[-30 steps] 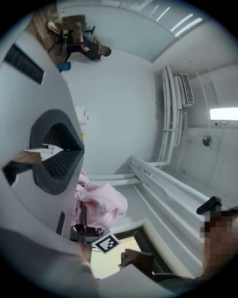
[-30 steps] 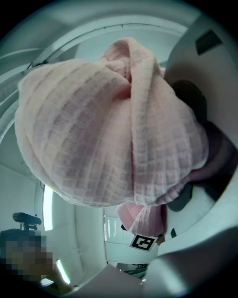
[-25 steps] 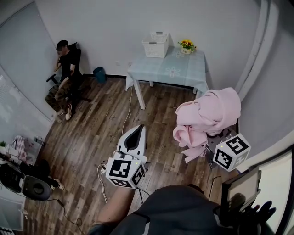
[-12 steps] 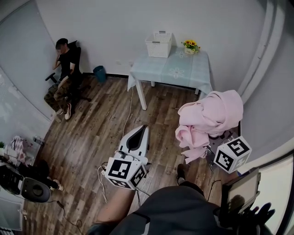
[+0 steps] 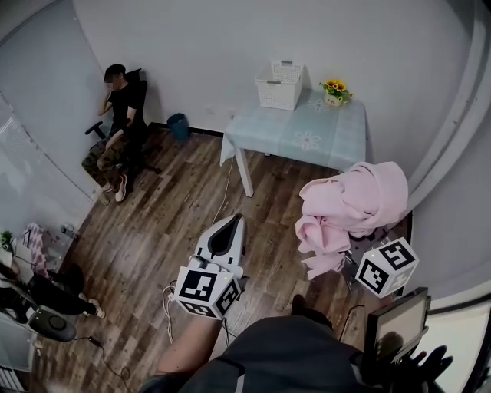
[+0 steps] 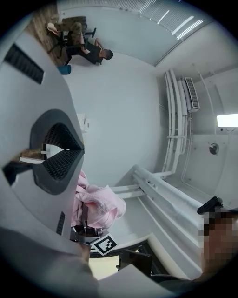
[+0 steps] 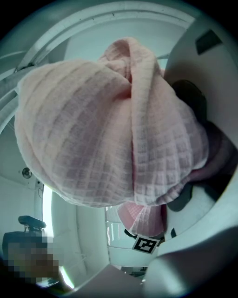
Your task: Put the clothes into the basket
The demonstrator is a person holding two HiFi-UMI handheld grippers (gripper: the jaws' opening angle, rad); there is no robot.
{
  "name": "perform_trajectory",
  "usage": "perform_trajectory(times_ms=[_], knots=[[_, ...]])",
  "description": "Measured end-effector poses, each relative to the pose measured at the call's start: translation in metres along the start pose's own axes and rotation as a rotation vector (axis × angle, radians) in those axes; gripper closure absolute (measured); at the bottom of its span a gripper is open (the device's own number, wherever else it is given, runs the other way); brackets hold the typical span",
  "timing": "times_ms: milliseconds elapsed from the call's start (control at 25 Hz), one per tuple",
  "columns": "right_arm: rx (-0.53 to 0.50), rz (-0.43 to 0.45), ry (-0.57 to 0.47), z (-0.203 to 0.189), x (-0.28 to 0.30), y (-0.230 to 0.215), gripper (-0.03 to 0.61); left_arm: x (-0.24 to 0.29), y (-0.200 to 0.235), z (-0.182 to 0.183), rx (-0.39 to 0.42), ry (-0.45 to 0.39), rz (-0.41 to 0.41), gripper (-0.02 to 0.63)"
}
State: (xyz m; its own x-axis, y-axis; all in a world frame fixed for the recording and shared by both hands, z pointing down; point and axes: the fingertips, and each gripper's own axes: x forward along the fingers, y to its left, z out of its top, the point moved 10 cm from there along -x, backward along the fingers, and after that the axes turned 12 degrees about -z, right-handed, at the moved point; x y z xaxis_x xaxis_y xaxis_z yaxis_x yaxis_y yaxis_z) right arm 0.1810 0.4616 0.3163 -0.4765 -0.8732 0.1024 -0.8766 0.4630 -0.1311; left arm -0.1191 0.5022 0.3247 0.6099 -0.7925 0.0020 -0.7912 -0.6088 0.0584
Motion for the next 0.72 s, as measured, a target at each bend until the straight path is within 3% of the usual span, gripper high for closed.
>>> perform_trajectory(times_ms=[720], knots=[[0.020,0.066,0.007,0.021,0.102,-0.155,0.239,0.176,0.027,0.015,0.042,0.008,0.085,0.604]])
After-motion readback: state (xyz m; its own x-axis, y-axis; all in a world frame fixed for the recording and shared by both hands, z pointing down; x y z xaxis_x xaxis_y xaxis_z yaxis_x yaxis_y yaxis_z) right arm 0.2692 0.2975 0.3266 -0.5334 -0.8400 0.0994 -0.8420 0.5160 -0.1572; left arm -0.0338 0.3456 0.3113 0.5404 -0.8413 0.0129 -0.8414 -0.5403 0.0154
